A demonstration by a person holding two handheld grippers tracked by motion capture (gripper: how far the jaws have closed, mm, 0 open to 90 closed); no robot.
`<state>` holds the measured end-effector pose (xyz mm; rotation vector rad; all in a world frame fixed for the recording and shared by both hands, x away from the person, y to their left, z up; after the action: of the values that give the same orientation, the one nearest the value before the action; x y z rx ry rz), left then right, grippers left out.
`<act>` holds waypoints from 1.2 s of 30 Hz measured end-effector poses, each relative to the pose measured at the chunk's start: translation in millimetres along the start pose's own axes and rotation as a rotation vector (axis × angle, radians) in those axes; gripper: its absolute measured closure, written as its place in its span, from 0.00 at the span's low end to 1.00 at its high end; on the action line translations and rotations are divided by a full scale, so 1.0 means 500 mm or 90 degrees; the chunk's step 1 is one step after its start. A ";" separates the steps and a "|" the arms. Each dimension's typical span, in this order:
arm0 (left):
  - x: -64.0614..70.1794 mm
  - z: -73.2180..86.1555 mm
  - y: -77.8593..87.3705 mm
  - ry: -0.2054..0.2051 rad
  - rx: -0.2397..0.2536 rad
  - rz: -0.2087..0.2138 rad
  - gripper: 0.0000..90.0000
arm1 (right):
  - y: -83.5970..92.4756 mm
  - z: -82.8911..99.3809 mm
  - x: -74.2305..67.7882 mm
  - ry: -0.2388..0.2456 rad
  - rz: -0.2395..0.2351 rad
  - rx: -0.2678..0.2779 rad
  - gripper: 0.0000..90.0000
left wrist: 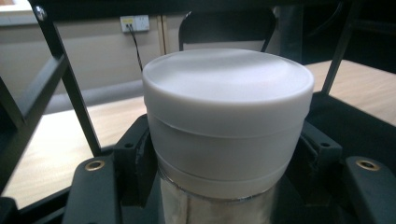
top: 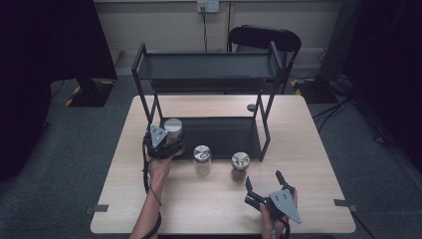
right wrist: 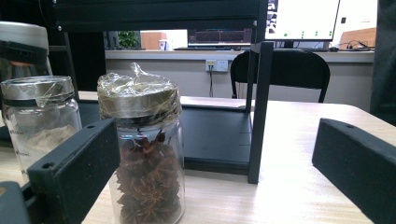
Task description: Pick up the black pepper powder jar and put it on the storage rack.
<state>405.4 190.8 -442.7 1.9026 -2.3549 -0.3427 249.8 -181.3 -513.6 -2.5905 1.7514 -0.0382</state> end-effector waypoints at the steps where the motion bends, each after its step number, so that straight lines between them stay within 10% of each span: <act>1: 0.001 0.003 -0.001 0.001 0.000 -0.001 0.38 | 0.000 0.000 0.000 0.000 0.000 0.000 0.00; 36: -0.008 0.015 -0.003 0.014 -0.017 0.002 0.37 | 0.000 0.000 0.000 0.001 -0.001 0.001 0.00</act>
<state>405.9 195.1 -450.1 1.8820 -2.3279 -0.3491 249.7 -181.3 -513.7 -2.5914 1.7501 -0.0406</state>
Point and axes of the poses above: each handheld gripper's, and its own axes: y roughly backward along the jaws, z roughly out of its underside, x roughly to its right, the point moved 10 cm from there along -y, roughly forward along the jaws, and after that the axes turned 10 degrees about -z, right-handed, at the moved point
